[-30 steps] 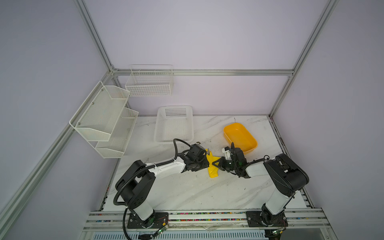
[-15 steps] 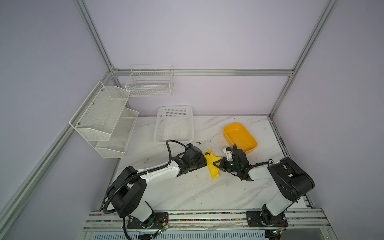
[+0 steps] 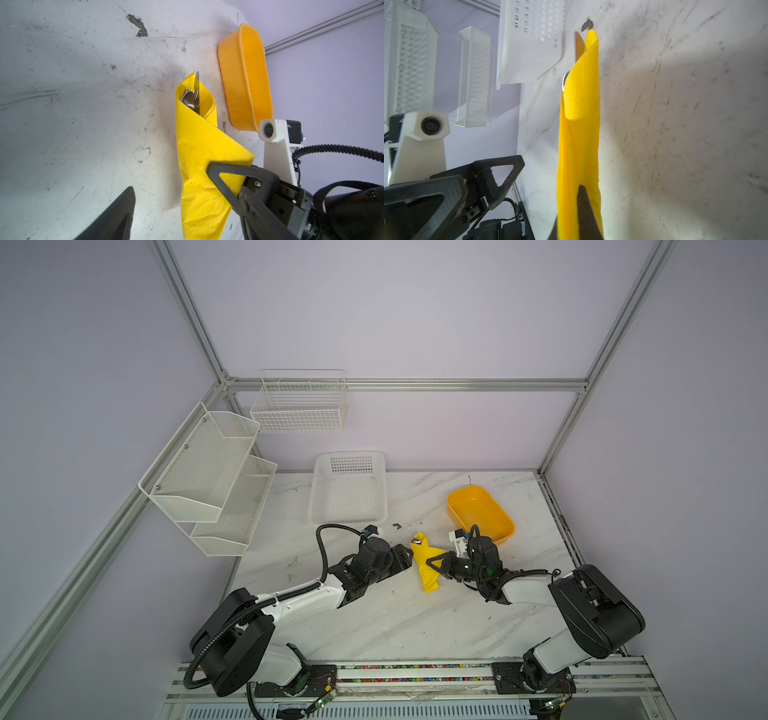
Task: Place the utensils on the paper napkin and roll it up
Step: 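Lift the wrapped napkin bundle upright off the table with both grippers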
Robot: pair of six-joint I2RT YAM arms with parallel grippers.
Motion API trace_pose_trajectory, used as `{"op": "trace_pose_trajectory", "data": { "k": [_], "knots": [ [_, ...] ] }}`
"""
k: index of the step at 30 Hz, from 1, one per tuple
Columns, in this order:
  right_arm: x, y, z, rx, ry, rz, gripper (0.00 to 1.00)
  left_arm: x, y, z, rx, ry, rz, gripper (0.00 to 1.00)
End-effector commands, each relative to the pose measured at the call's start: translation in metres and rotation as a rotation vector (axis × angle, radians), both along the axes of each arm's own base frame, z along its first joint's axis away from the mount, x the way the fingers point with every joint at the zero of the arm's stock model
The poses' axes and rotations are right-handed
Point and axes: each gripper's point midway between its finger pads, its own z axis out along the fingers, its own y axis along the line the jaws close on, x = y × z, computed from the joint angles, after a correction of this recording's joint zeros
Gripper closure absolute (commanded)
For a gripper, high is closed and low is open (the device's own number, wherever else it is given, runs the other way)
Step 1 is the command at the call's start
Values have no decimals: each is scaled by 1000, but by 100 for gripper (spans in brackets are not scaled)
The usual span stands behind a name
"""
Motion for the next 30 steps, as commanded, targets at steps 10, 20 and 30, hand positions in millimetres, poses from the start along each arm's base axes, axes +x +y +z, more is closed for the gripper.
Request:
{"op": "trace_pose_trajectory", "data": {
  "k": [10,20,30],
  "knots": [
    [-4,14,139,242,-279,77,98,-2,-6,96,-393,-329,-172,13],
    [-14,19,196,338,-350,145,98,-14,-25,139,-518,-428,-322,9],
    [-24,20,219,398,-382,188,99,-5,-34,154,-597,-443,-327,12]
  ]
}}
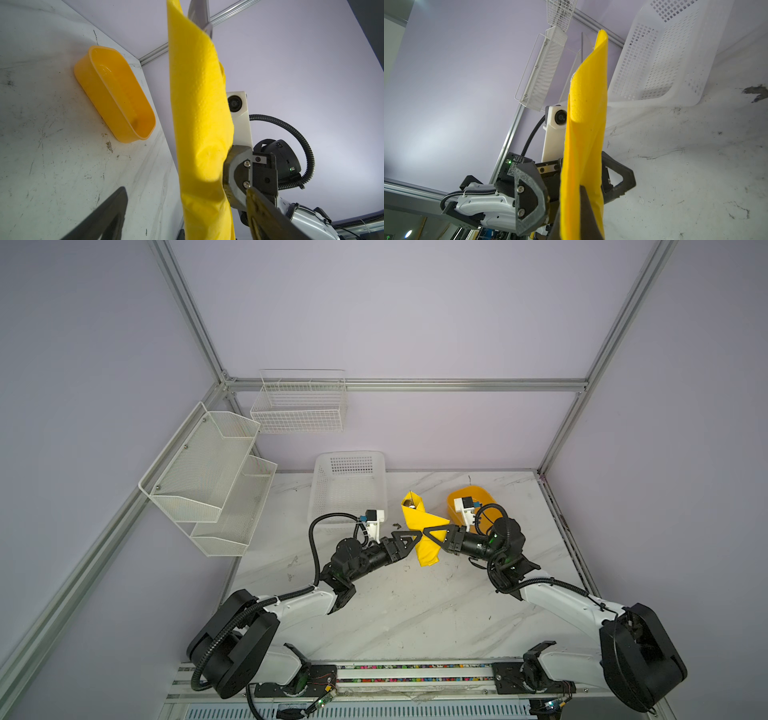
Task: Place the utensils on the paper napkin and roll it up
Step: 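Lift the wrapped napkin bundle upright off the table with both grippers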
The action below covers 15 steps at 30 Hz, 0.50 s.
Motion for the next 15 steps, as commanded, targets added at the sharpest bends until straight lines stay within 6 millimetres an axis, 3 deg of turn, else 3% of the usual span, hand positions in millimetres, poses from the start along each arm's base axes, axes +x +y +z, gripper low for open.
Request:
{"op": "trace_pose_trajectory", "data": {
  "k": [1,15],
  "knots": [
    [-10,0,43,80,-109,37,99,1,-4,52,-125,-110,-27,12],
    [-15,2,39,93,-106,76,98,9,-10,66,-178,-126,-41,26]
  ]
}}
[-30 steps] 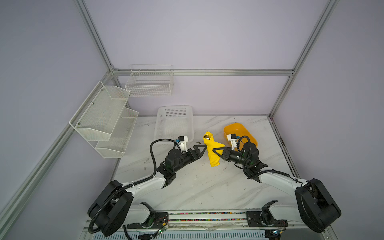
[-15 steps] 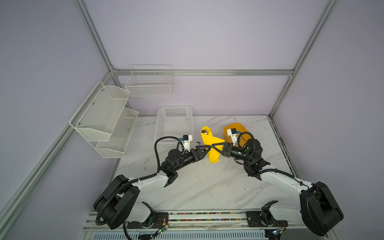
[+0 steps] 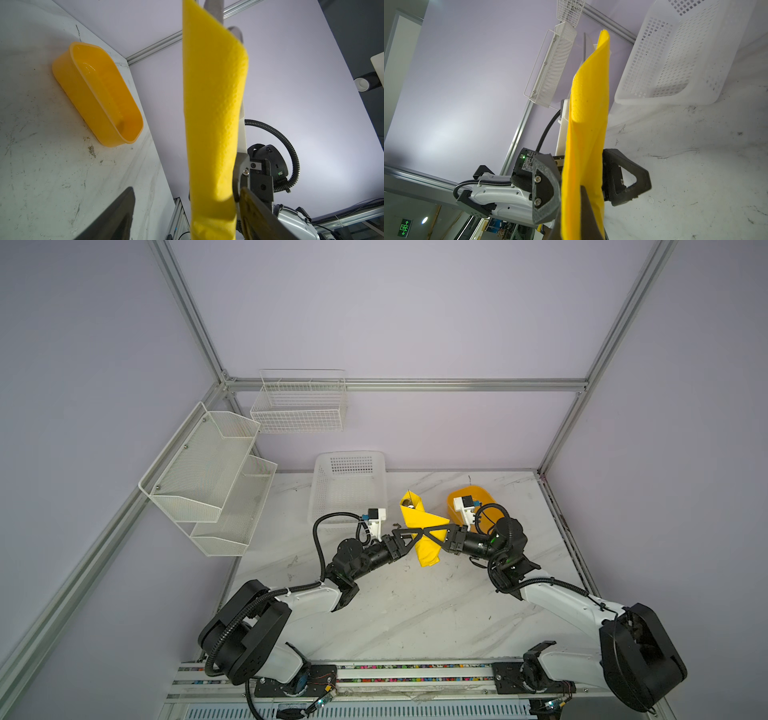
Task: Place the utensils on the paper napkin and roll it up
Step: 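Lift the wrapped napkin bundle upright off the table with both grippers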
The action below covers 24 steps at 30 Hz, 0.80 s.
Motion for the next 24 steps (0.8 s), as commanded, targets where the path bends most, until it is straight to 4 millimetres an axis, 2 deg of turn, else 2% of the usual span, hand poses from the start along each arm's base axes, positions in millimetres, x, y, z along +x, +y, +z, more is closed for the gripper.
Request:
{"op": "trace_pose_trajectory", "data": {
  "k": [1,7,16,24],
  "knots": [
    [-8,0,29,64,-96,30,98,7,-5,58,-99,-121,-14,27],
    [-7,0,23,62,-82,33,98,8,-6,64,-132,-130,-22,33],
    [-3,2,13,50,-60,26,98,9,-7,64,-131,-123,-21,51],
    [-3,2,9,47,-53,29,97,11,-5,63,-135,-122,-4,60]
  ]
}}
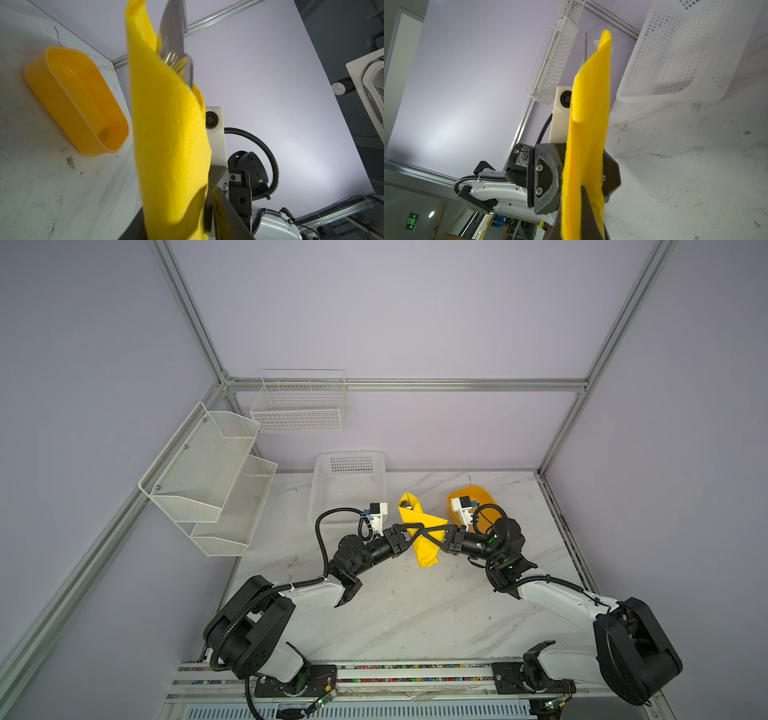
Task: Place the utensils on the paper napkin and roll it up
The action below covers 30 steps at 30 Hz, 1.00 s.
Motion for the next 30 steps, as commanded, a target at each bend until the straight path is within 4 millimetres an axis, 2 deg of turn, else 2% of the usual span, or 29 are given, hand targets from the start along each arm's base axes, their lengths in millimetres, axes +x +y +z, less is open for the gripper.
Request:
{"op": "trace_pose_trajectory", "data": {
  "k": [1,9,14,16,19,21,26,30],
  "knots": [
    [-4,-1,15,43,-58,8,98,5,1,45,-76,-110,16,60],
    [-6,-1,26,61,-72,18,98,6,7,40,-83,-108,33,56],
    [-11,-2,35,88,-86,31,98,4,1,37,-59,-132,-20,47],
    [-12,-2,37,93,-86,36,98,4,-2,36,-64,-132,-42,46],
    [-13,-3,41,103,-92,38,98,3,-3,38,-92,-138,-55,48],
    [-13,-3,41,104,-93,34,98,0,-1,48,-125,-176,-59,50],
    [-10,-3,34,96,-77,28,98,-3,3,57,-135,-205,-53,51],
    [-9,-2,31,91,-72,24,98,-3,6,58,-135,-205,-35,58]
  ]
}}
